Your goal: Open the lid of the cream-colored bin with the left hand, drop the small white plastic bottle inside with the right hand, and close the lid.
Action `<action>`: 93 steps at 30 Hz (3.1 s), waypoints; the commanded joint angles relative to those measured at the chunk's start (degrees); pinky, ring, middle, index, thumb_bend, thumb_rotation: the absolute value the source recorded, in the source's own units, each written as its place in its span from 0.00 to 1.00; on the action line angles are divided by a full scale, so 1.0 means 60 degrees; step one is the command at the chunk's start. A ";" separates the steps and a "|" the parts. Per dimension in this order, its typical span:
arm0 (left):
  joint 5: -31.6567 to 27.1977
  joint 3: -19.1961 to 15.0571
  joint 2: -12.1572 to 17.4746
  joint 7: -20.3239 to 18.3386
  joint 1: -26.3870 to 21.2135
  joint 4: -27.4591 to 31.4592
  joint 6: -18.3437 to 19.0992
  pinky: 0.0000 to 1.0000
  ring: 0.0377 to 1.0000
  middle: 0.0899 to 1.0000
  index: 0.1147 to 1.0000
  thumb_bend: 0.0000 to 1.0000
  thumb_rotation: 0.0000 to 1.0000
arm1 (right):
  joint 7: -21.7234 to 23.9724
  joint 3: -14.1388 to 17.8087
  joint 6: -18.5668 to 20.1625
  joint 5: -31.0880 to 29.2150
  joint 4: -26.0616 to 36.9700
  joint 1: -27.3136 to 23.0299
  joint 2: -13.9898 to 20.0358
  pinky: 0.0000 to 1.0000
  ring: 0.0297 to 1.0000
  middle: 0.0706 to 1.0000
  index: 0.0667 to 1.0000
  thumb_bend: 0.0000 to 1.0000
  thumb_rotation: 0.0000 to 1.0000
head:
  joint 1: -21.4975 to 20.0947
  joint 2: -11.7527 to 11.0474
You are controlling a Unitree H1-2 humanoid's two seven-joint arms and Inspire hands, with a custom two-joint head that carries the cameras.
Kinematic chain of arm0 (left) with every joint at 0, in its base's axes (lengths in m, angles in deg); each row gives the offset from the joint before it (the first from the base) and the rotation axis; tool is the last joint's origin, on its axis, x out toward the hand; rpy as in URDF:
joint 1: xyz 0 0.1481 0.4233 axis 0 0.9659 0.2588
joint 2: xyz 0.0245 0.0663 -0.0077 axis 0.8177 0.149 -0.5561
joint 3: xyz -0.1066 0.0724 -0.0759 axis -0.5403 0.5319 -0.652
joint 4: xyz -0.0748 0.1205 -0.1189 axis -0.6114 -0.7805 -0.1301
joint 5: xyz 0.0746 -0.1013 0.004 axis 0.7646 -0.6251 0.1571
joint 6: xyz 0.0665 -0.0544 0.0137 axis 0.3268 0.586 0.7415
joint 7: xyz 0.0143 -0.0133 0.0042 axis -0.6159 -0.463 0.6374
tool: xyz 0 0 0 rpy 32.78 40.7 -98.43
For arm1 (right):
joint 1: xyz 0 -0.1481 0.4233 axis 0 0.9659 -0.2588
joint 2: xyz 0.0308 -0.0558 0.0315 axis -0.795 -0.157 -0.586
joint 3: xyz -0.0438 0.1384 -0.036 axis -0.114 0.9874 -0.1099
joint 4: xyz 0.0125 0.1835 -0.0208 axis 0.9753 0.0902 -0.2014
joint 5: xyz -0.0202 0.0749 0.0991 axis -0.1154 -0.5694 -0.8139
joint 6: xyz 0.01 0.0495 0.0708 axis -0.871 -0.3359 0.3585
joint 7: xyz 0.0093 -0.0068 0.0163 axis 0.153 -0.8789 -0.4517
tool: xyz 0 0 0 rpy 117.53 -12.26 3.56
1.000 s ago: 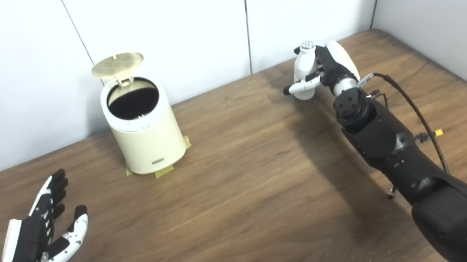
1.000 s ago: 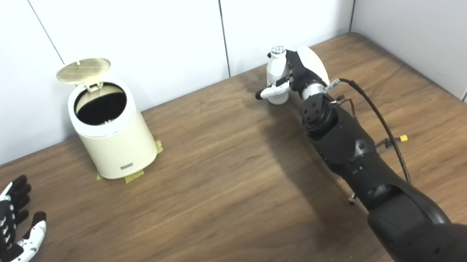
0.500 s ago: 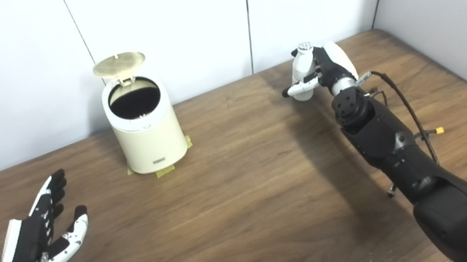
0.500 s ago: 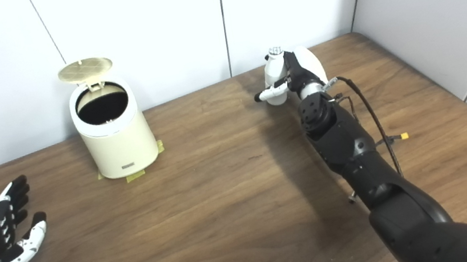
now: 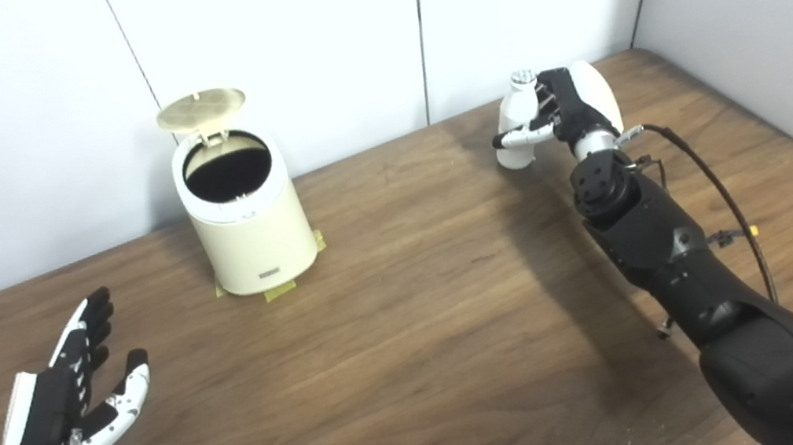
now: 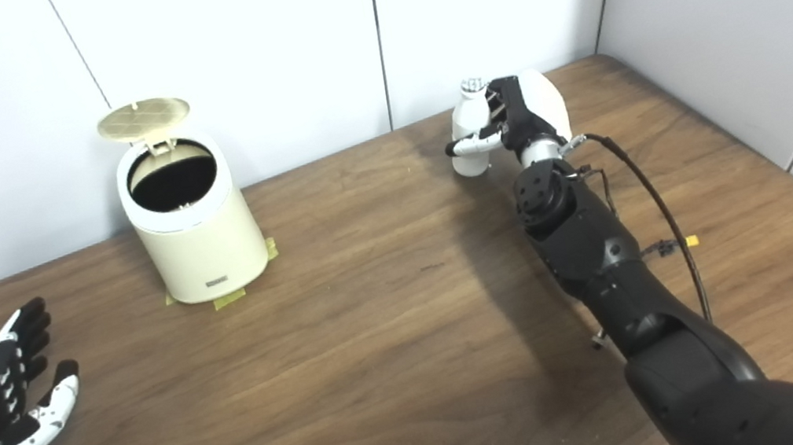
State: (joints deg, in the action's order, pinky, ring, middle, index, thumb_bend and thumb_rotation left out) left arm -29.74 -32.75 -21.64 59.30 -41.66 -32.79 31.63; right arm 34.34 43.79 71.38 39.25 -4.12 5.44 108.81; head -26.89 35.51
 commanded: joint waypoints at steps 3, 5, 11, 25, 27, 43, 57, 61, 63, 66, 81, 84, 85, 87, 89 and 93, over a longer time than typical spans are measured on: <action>-0.0027 -0.0074 0.0123 0.0052 -0.0261 0.0231 -0.0023 0.96 0.96 0.95 0.98 0.12 0.00 | -0.0268 0.0097 -0.0286 0.0055 0.0211 -0.0412 0.0144 0.44 0.43 0.46 0.44 0.52 0.00 | -0.0007 0.0031; -0.0005 -0.0078 0.0114 0.0034 -0.0265 0.0245 -0.0016 0.96 0.96 0.94 0.98 0.12 0.00 | -0.0265 0.0111 -0.0294 0.0036 0.0227 -0.0402 0.0132 0.44 0.43 0.46 0.44 0.52 0.00 | -0.0007 0.0031; 0.0000 -0.0081 0.0088 -0.0006 -0.0238 0.0273 -0.0011 0.97 0.97 0.95 0.98 0.12 0.00 | -0.0153 -0.0008 -0.0259 0.0168 0.0648 -0.0241 0.0154 0.45 0.44 0.46 0.44 0.52 0.00 | 0.0197 0.0070; 0.0135 0.0109 -0.0089 0.0246 -0.0111 -0.0002 -0.0061 0.97 0.95 0.92 0.95 0.17 0.00 | 0.0964 -0.0637 -0.0072 0.0561 0.4295 0.0015 -0.0229 0.40 0.42 0.45 0.45 0.52 0.00 | 0.1498 0.0141; 0.0097 0.0137 -0.0149 0.0305 -0.0061 -0.0067 -0.0090 0.98 0.95 0.93 0.95 0.18 0.00 | 0.1173 -0.0815 -0.0234 0.0672 0.4805 -0.0026 -0.0322 0.39 0.41 0.45 0.46 0.52 0.00 | 0.1697 0.0142; 0.0702 0.0857 -0.0384 0.0889 0.0218 -0.0829 -0.0895 0.91 0.92 0.92 0.93 0.29 0.48 | 0.2506 -0.1903 -0.0265 0.1412 0.6734 -0.0538 -0.1920 0.39 0.41 0.45 0.46 0.52 0.00 | 0.3610 -0.0080; 0.0672 0.1008 -0.0614 0.1054 0.0378 -0.0938 -0.1173 0.92 0.94 0.93 0.94 0.28 0.53 | 0.1878 -0.1926 -0.1364 0.1538 0.5162 -0.1620 -0.2780 0.38 0.41 0.46 0.45 0.52 0.00 | 0.4045 -0.0177; 0.0730 0.1028 -0.0679 0.1070 0.0411 -0.0953 -0.1226 0.92 0.94 0.94 0.94 0.28 0.52 | 0.1639 -0.1854 -0.1448 0.1593 0.4701 -0.1845 -0.2952 0.38 0.41 0.46 0.45 0.52 0.00 | 0.4141 -0.0203; 0.0760 0.1039 -0.0713 0.1076 0.0422 -0.0951 -0.1234 0.91 0.93 0.93 0.94 0.28 0.52 | 0.1507 -0.1800 -0.1504 0.1581 0.4484 -0.1940 -0.3039 0.38 0.41 0.46 0.45 0.52 0.00 | 0.4168 -0.0213; 0.0738 0.1039 -0.0794 0.1079 0.0440 -0.0937 -0.1238 0.92 0.93 0.93 0.94 0.28 0.52 | 0.1345 -0.1729 -0.1590 0.1483 0.4168 -0.2042 -0.3136 0.39 0.42 0.46 0.44 0.52 0.00 | 0.4257 -0.0214; 0.0910 0.1053 -0.0931 0.1106 0.0473 -0.0735 -0.1079 0.93 0.94 0.92 0.94 0.29 0.56 | 0.0082 -0.1639 -0.2733 0.1225 0.2321 -0.2210 -0.3607 0.40 0.42 0.47 0.44 0.52 0.00 | 0.4439 -0.0163; 0.0894 0.1017 -0.0926 0.1115 0.0472 -0.0748 -0.1121 0.92 0.93 0.92 0.94 0.29 0.57 | -0.0170 -0.1684 -0.2860 0.1307 0.2076 -0.2231 -0.3646 0.40 0.42 0.47 0.44 0.52 0.00 | 0.4426 -0.0144; 0.0898 0.1011 -0.0924 0.1120 0.0466 -0.0749 -0.1127 0.92 0.93 0.92 0.94 0.29 0.57 | -0.0221 -0.1699 -0.2908 0.1319 0.2000 -0.2233 -0.3643 0.40 0.42 0.47 0.44 0.52 0.00 | 0.4426 -0.0144; 0.0881 0.0999 -0.0931 0.1119 0.0454 -0.0759 -0.1135 0.92 0.93 0.92 0.94 0.28 0.56 | -0.0259 -0.1707 -0.2980 0.1289 0.1904 -0.2234 -0.3645 0.37 0.42 0.47 0.44 0.51 0.00 | 0.4420 -0.0138; 0.0884 0.1012 -0.0927 0.1098 0.0444 -0.0751 -0.1127 0.93 0.94 0.93 0.94 0.28 0.55 | -0.0285 -0.1740 -0.3055 0.1322 0.1814 -0.2230 -0.3632 0.36 0.42 0.47 0.44 0.50 0.00 | 0.4422 -0.0126; 0.0911 0.1017 -0.0941 0.1097 0.0415 -0.0729 -0.1043 0.92 0.93 0.93 0.94 0.28 0.55 | -0.0251 -0.1826 -0.3121 0.1388 0.1713 -0.2195 -0.3575 0.36 0.42 0.47 0.44 0.50 0.00 | 0.4396 -0.0109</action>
State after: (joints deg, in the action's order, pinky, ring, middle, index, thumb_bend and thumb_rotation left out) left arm -24.66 -26.58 -27.03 64.89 -37.62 -39.08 26.21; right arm 33.97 32.88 55.03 47.07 5.42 -4.10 87.06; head -0.44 34.80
